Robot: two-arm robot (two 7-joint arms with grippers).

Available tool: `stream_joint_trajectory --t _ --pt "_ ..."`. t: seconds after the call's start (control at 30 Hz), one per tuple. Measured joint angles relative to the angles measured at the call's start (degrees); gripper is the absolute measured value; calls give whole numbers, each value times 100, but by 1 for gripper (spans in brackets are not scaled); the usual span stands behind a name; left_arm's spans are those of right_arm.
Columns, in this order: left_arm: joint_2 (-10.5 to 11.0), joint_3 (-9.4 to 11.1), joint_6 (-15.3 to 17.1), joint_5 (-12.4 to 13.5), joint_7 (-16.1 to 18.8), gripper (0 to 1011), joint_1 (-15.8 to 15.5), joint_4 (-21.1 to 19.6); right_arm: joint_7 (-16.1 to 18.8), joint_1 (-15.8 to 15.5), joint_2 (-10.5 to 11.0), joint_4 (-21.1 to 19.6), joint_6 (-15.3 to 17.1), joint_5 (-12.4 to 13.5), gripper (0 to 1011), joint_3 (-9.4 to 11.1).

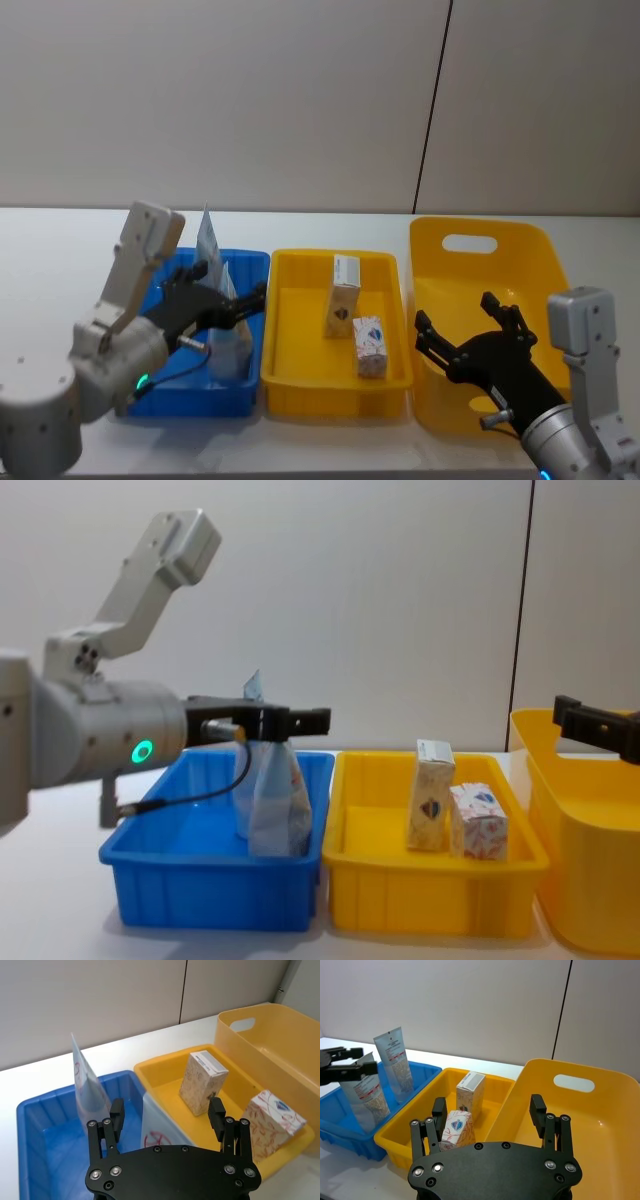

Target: Bimanual collaborative sorting of washing and personal care products

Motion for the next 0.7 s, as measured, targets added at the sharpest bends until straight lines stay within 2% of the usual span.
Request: stream_joint_trajectory --t 0.23,0.27,0.7 --pt "-201 19 250 -91 -201 1001 -424 403 0 0 0 0 0 0 1003 0" --pt "-270 30 333 -131 -275 1001 -565 537 0 0 0 0 0 0 1003 0" --pt "-478 59 579 -251 -495 1001 -972 936 0 0 0 0 0 0 1003 0"
